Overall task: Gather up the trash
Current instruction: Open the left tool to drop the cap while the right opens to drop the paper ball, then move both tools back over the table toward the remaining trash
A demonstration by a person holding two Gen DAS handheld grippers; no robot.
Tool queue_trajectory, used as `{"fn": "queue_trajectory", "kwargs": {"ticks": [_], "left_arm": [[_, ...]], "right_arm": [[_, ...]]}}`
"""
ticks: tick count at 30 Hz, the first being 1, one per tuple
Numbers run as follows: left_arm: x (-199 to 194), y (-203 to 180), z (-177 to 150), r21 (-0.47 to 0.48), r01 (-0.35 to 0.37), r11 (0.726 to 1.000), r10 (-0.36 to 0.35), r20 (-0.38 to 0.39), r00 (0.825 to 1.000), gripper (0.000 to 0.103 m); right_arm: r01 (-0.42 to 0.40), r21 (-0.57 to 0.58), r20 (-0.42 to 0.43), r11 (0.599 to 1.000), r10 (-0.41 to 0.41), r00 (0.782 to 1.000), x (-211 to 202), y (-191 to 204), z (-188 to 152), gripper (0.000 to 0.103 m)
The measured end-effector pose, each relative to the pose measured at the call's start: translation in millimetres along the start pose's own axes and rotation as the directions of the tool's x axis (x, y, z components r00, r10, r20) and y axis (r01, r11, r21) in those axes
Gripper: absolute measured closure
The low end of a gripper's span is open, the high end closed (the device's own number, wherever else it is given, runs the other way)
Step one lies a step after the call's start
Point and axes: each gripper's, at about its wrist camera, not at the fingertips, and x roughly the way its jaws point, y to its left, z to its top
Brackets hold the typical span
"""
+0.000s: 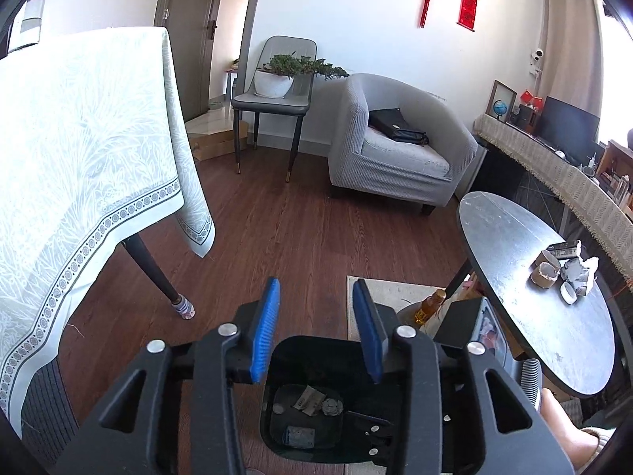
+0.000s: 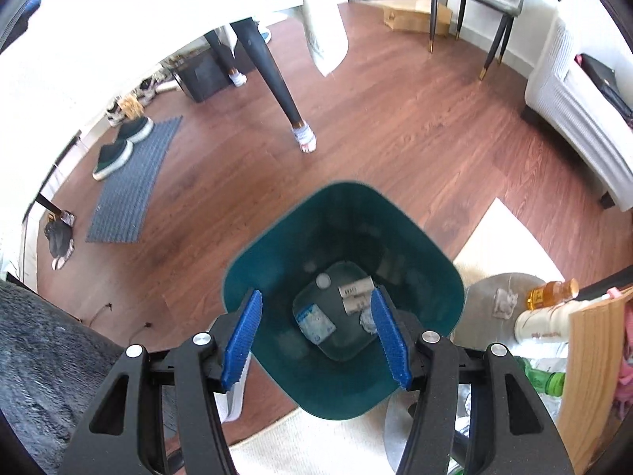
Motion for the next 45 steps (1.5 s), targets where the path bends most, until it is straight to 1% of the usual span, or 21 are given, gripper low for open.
{"fn": "queue_trajectory", "kwargs": {"ticks": [4,6,8,12,16,18,20,24,26,29,32,34,36,38,40,42,44,45], "left_arm": [[-3,0,4,-0.031,-0.014,0.999,0.015,0.032,0.999,0.051],[-8,-4,5,-0.027,-0.034,0.999,0.035,0.062,0.997,0.048],[-10,-8,7,-0.025,-0.031,0.999,0.033,0.084,0.996,0.044],[-11,-21,11,-0.012,-0.008,1.000,0.009,0.103,0.995,0.039],[-7,-43,11,0.024,0.016,1.000,-0.019,0.109,0.994,0.036],[-5,-56,10,0.038,0.034,0.999,-0.038,0.111,0.993,0.032],[-3,-71,9,0.053,0.056,0.997,-0.061,0.108,0.992,0.032],[5,-107,7,0.101,0.125,0.987,-0.134,0.077,0.988,0.031],[9,-128,5,0.143,0.149,0.979,-0.159,0.063,0.985,0.031],[17,-164,0,0.209,0.197,0.958,-0.207,0.031,0.978,0.029],[23,-197,-2,0.239,0.249,0.938,-0.257,0.003,0.966,0.028],[30,-215,-6,0.252,0.274,0.928,-0.278,-0.020,0.960,0.025],[38,-234,-8,0.274,0.293,0.916,-0.292,-0.046,0.955,0.024],[47,-252,-10,0.303,0.311,0.901,-0.303,-0.073,0.950,0.024],[59,-265,-14,0.313,0.338,0.887,-0.319,-0.111,0.941,0.023],[70,-271,-18,0.298,0.345,0.890,-0.319,-0.134,0.938,0.021],[79,-275,-21,0.268,0.359,0.894,-0.325,-0.162,0.932,0.021],[83,-279,-23,0.268,0.354,0.896,-0.318,-0.168,0.933,0.021]], "right_arm": [[0.001,-0.003,0.098,1.000,-0.001,0.995,-30,2,4,0.045],[0.004,0.001,0.157,1.000,-0.004,0.988,-47,0,5,0.045],[0.012,0.007,0.207,1.000,-0.013,0.978,-64,-4,3,0.045],[0.029,0.033,0.285,0.999,-0.037,0.958,-95,-15,-3,0.045],[0.053,0.066,0.333,0.996,-0.073,0.940,-122,-30,-14,0.045],[0.070,0.088,0.352,0.994,-0.097,0.931,-134,-40,-22,0.045],[0.086,0.110,0.369,0.990,-0.121,0.922,-147,-49,-31,0.044],[0.136,0.170,0.405,0.976,-0.195,0.893,-176,-73,-54,0.035],[0.160,0.206,0.415,0.965,-0.234,0.879,-190,-89,-66,0.035],[0.197,0.285,0.437,0.938,-0.311,0.844,-215,-117,-90,0.033],[0.229,0.363,0.449,0.903,-0.385,0.807,-238,-139,-114,0.031],[0.241,0.408,0.447,0.881,-0.423,0.788,-248,-151,-127,0.031],[0.248,0.443,0.437,0.862,-0.449,0.780,-254,-162,-137,0.030],[0.259,0.450,0.428,0.855,-0.461,0.777,-256,-166,-145,0.030],[0.280,0.448,0.419,0.849,-0.476,0.773,-258,-166,-150,0.029],[0.295,0.456,0.412,0.839,-0.493,0.766,-260,-171,-159,0.027],[0.287,0.478,0.406,0.830,-0.499,0.766,-262,-177,-167,0.027],[0.280,0.489,0.404,0.826,-0.498,0.767,-262,-180,-171,0.027]]}}
